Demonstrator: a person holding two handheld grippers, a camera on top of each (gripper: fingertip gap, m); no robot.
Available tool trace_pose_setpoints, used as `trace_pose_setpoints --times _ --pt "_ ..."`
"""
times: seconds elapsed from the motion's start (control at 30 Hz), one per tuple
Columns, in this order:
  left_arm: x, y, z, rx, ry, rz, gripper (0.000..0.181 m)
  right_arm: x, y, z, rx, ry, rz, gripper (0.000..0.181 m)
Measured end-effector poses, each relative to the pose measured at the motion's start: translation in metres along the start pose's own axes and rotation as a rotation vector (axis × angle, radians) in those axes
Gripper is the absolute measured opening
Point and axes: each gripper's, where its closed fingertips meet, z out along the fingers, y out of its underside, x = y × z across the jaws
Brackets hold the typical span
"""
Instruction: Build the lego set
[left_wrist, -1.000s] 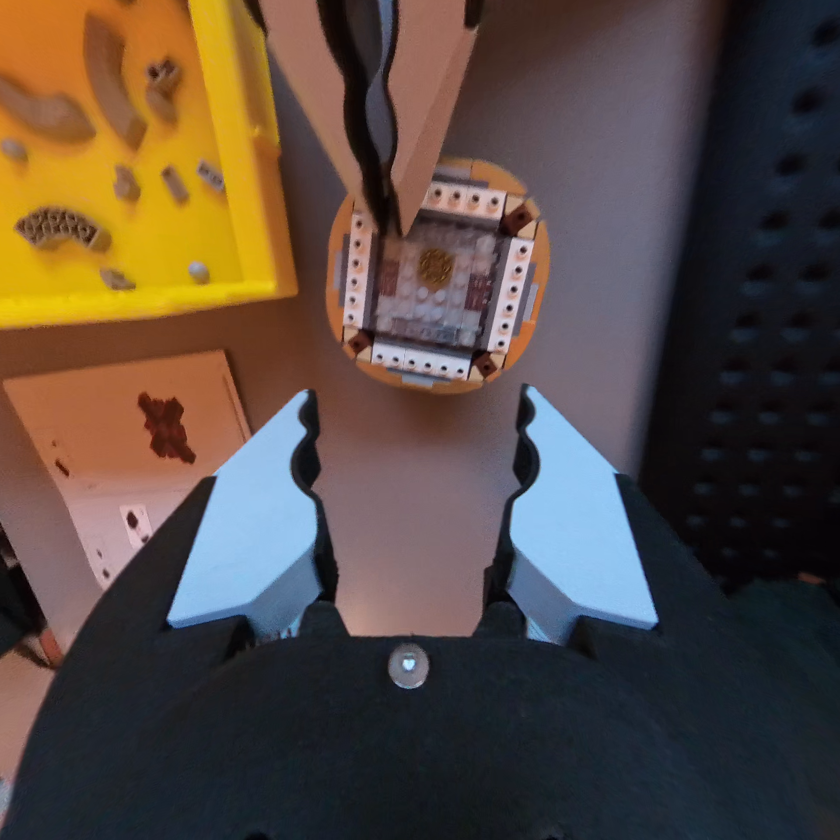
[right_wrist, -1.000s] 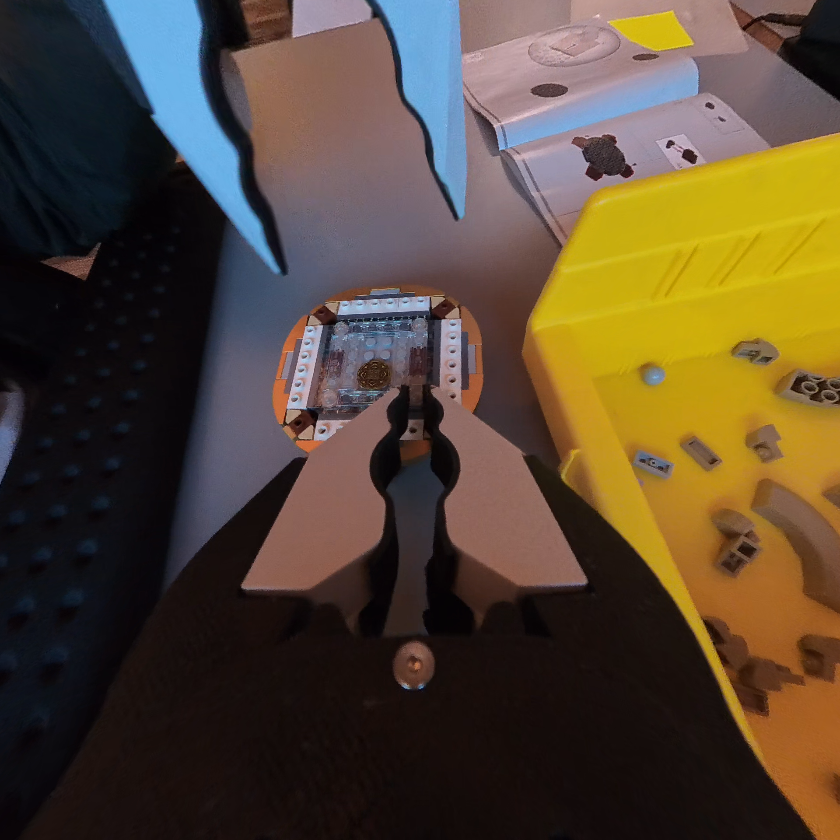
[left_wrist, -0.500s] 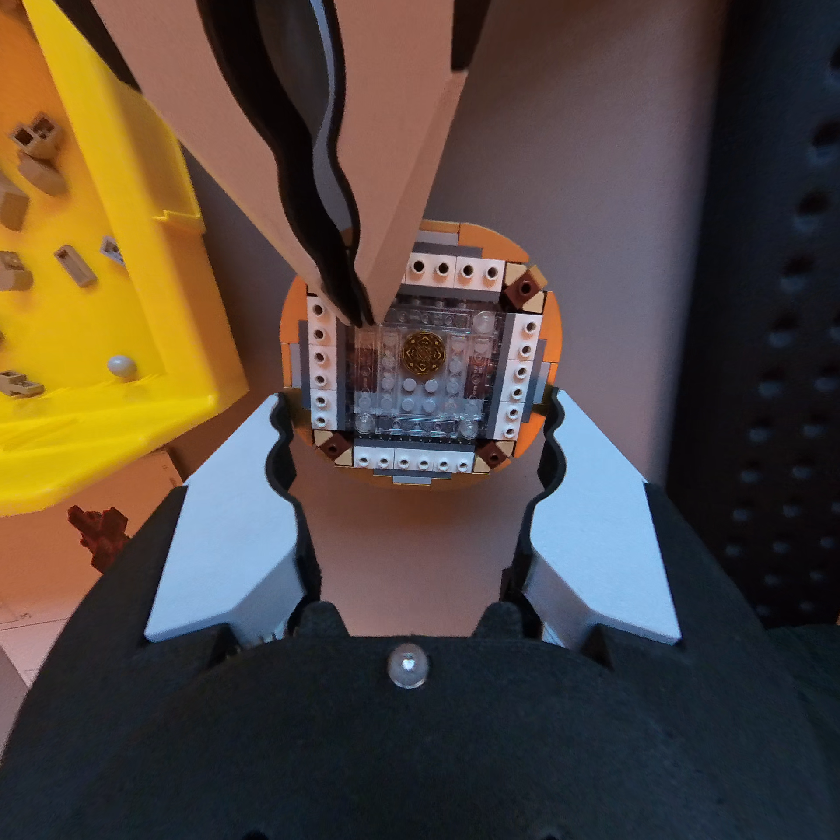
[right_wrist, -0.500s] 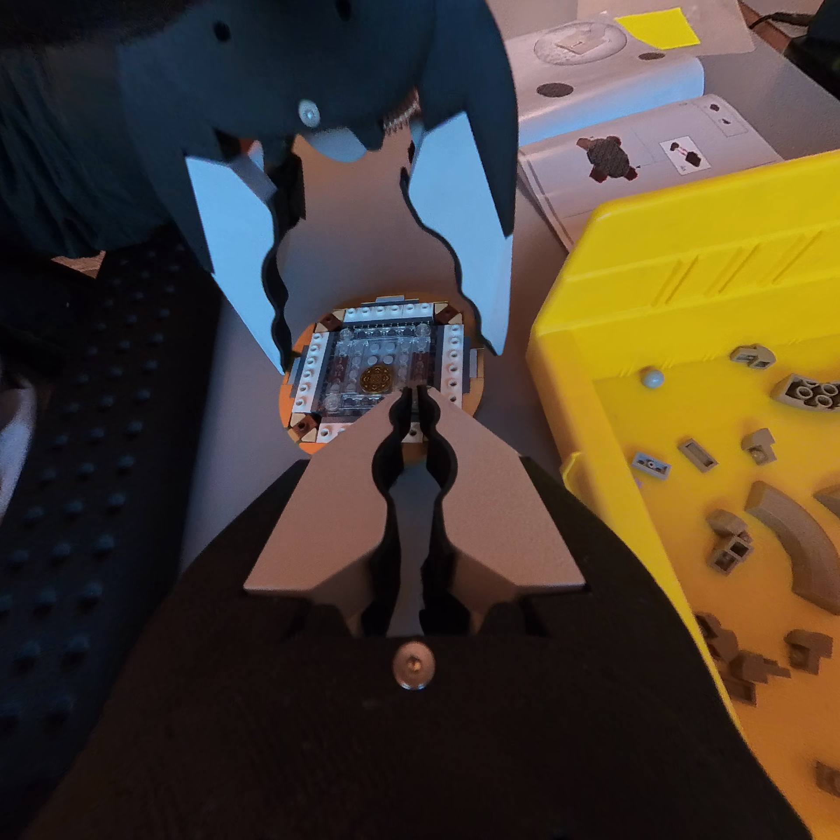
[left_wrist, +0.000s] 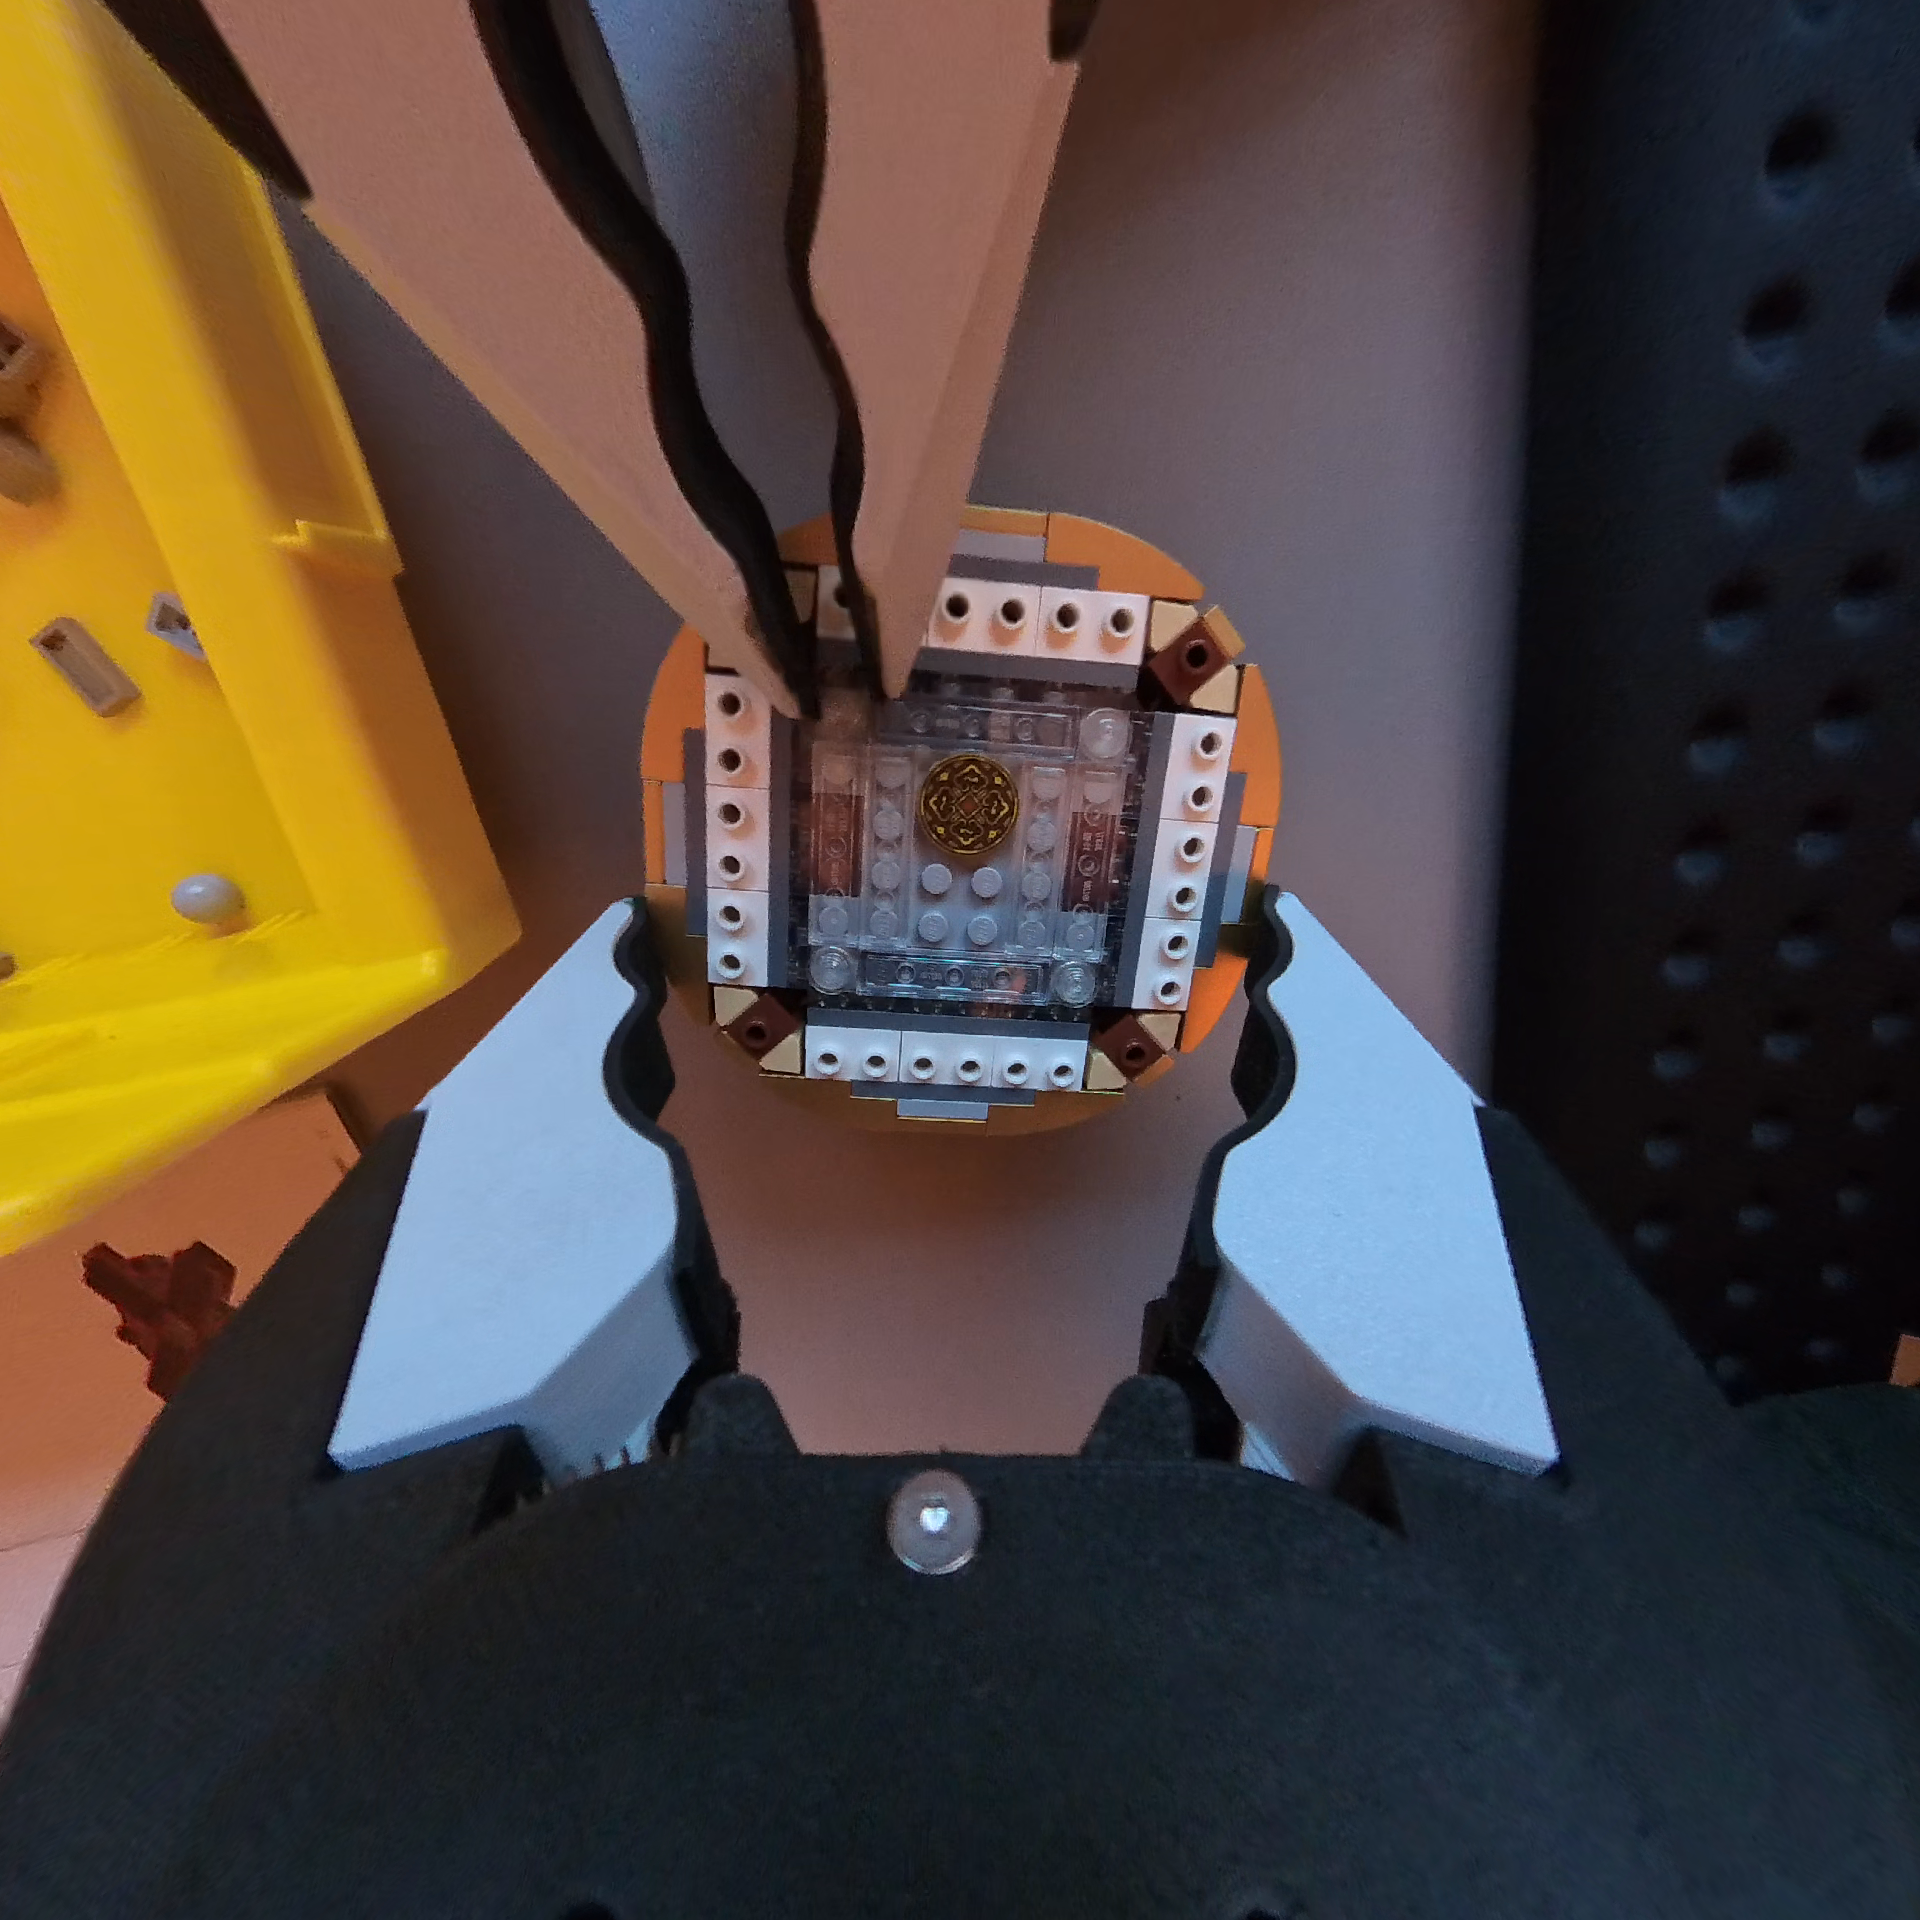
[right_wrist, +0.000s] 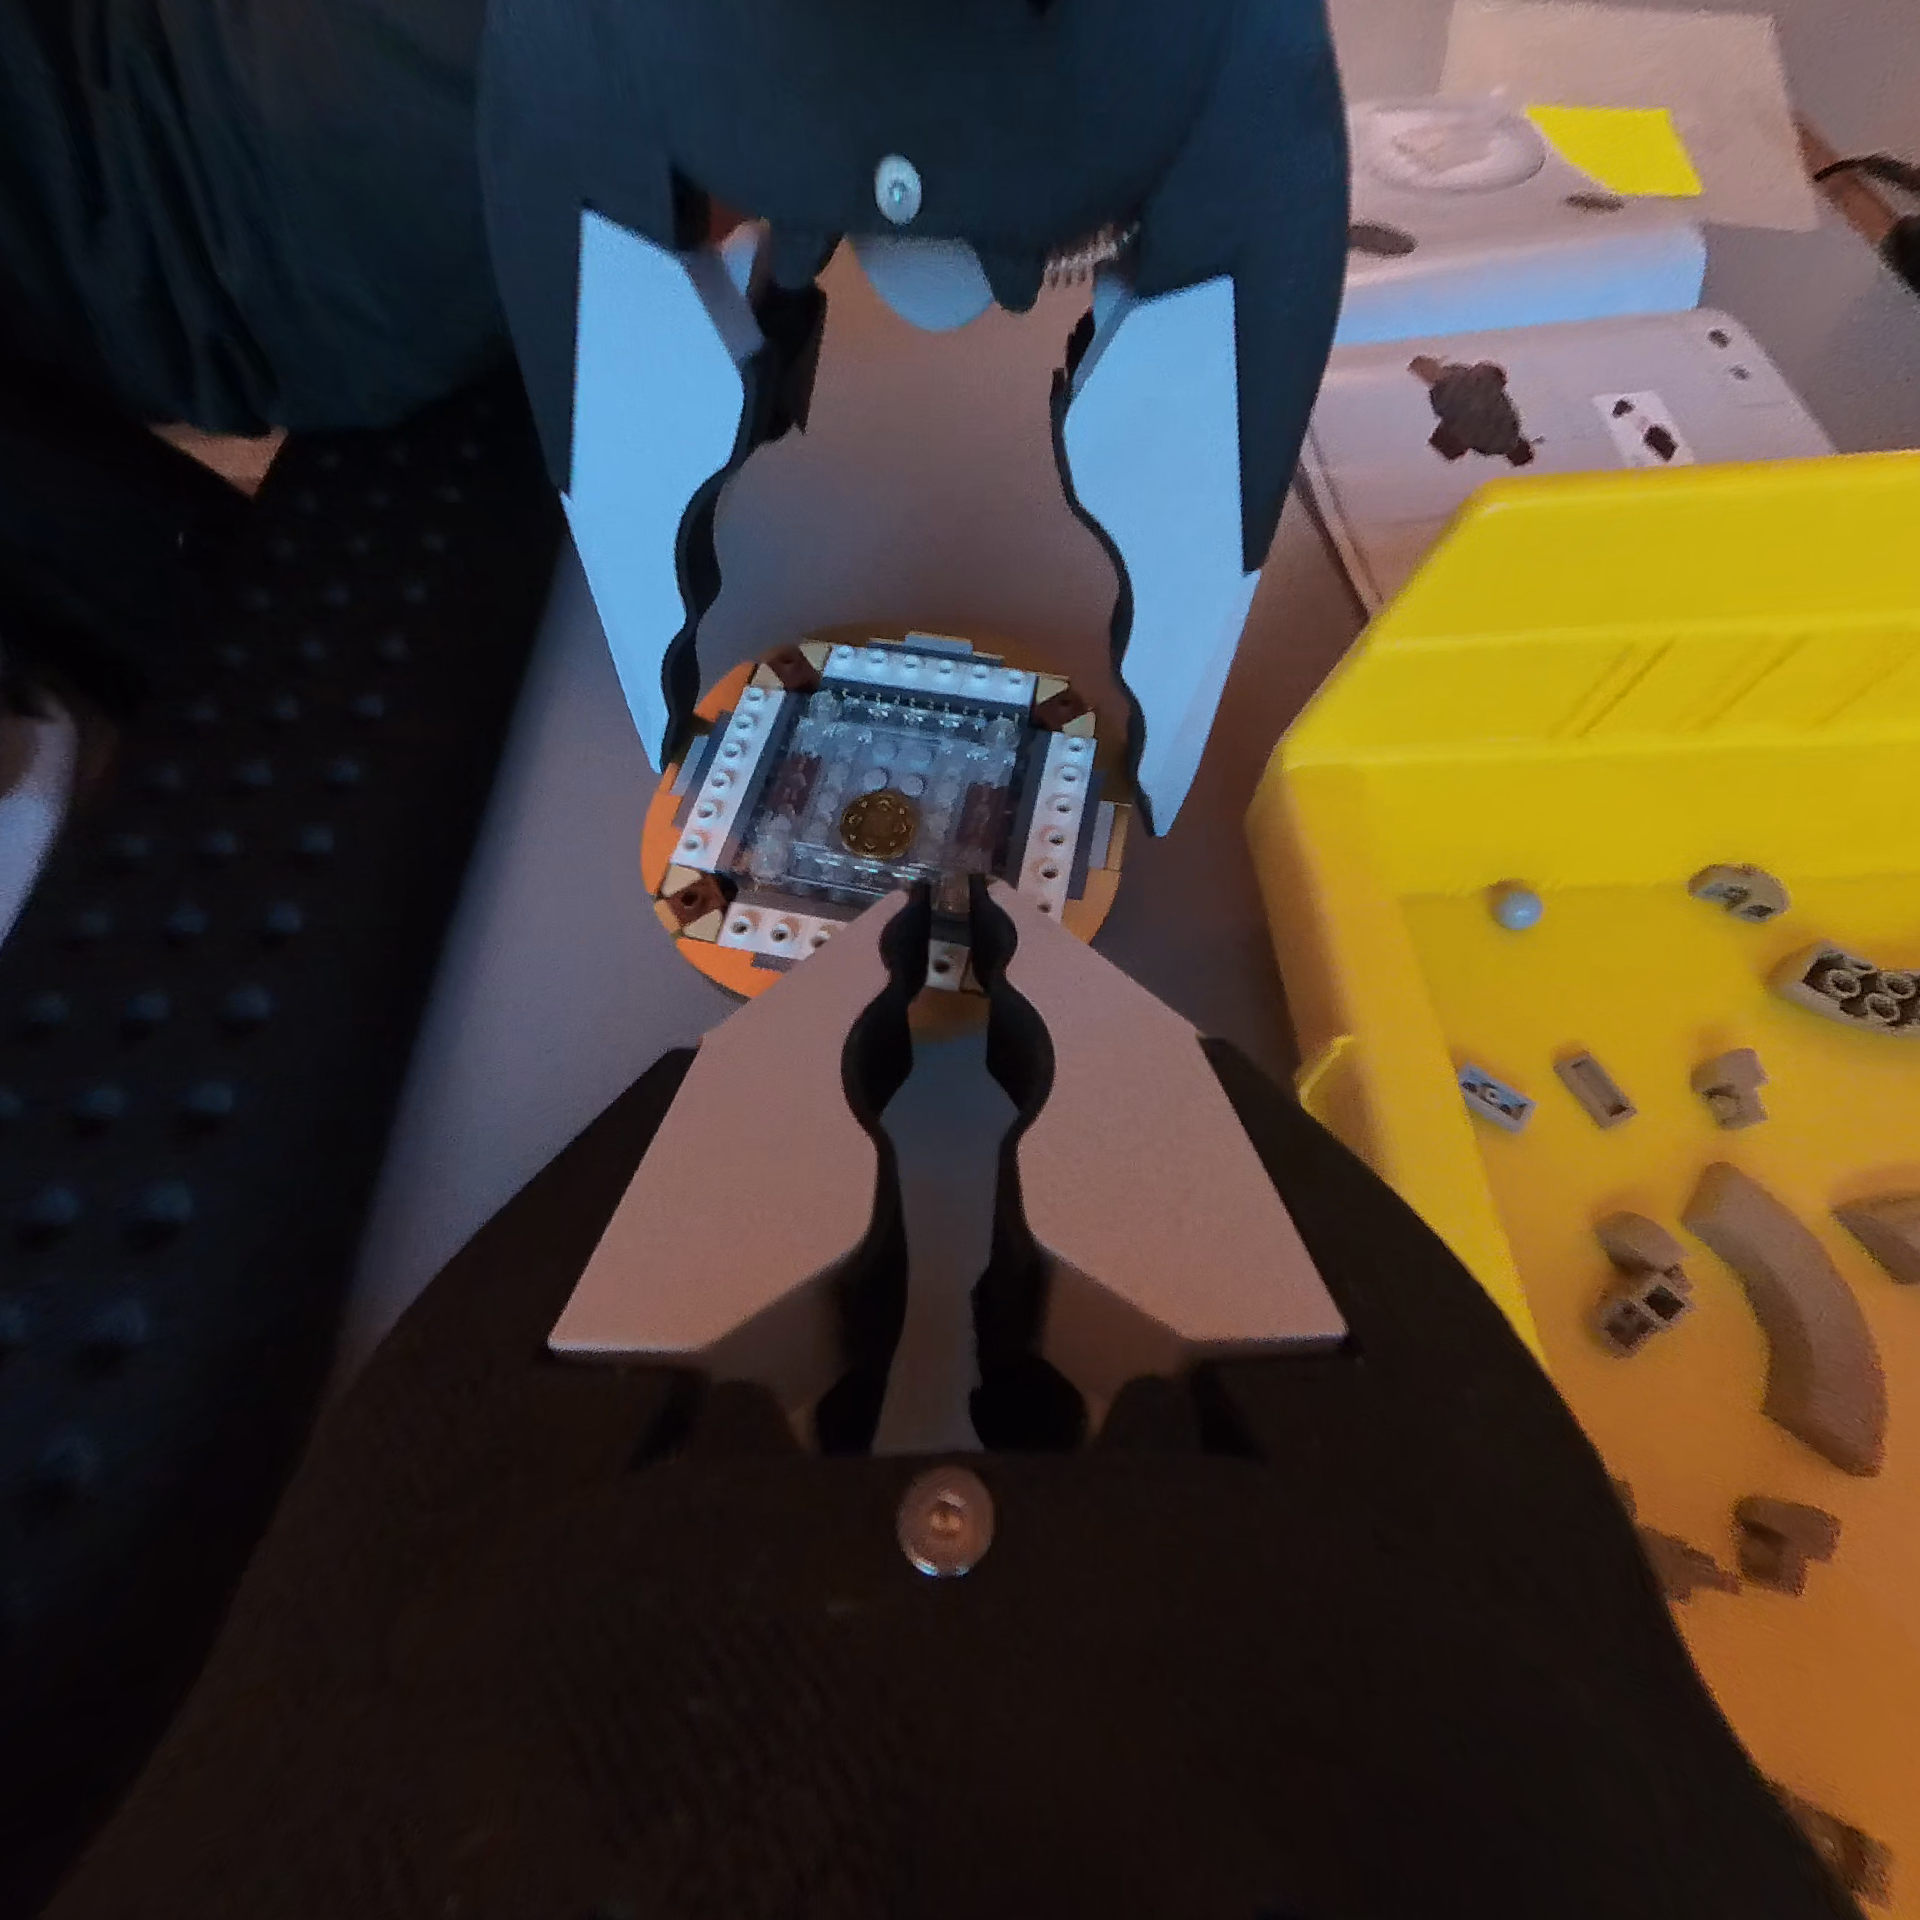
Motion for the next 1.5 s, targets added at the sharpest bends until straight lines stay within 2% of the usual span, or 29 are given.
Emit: trace_pose_setpoints --times 0.4,0.77,1.13,1.27,1.5 --pt "0.0031 0.0000 0.0001 -0.002 0.007 0.025 0.111 -0.0023 0.0007 0.0010 0.014 -0.035 0.031 0.003" --pt "0.0039 0.0002 0.0003 -0.001 0.011 0.028 0.111 -0.0027 -0.0008 0.0025 0.073 -0.114 0.151 0.005" --pt "0.0046 0.0004 0.0006 -0.002 0.015 0.031 0.111 -0.0040 -0.0010 0.0036 0.080 -0.110 0.100 0.003" --pt "0.0046 0.0003 0.0006 0.000 0.016 0.028 0.111 -0.0044 -0.0010 0.0035 0.023 -0.040 -0.052 0.002" --pt "0.0036 0.0019 0.0006 -0.016 0.009 0.001 0.112 -0.0021 -0.0026 0.0041 0.013 0.010 -0.090 0.000"
